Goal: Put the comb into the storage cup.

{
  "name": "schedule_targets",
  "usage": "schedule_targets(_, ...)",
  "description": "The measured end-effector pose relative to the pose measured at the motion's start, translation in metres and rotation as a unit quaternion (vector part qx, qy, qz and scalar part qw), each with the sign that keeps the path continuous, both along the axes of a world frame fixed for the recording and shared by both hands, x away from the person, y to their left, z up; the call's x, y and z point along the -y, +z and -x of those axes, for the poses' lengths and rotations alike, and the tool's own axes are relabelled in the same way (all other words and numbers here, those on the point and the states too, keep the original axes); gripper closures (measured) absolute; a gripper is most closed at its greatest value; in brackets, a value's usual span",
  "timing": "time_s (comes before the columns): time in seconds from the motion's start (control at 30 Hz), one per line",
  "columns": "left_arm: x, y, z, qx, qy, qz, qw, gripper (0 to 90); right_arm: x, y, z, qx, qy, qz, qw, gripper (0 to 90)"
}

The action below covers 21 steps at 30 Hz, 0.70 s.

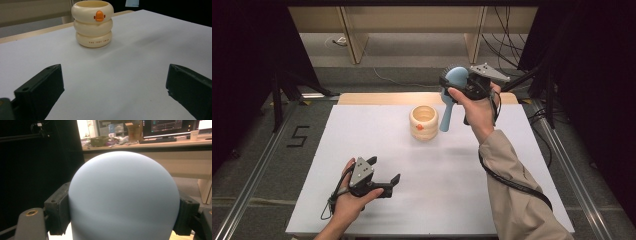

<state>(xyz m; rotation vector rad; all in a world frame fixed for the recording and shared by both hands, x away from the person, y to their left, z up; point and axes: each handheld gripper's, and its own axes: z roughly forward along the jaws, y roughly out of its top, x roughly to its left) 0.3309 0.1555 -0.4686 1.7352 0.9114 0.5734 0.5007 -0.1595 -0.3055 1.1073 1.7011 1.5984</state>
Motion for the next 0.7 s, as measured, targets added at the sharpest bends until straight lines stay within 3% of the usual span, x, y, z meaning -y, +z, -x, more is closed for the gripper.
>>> schedule_targets(0.7,0.0,0.0,0.0,0.0,0.0,0.0,1.0,0.9,-0.01,0.002,-0.012,0.0,-0.004,-0.009,0.9999,21.2)
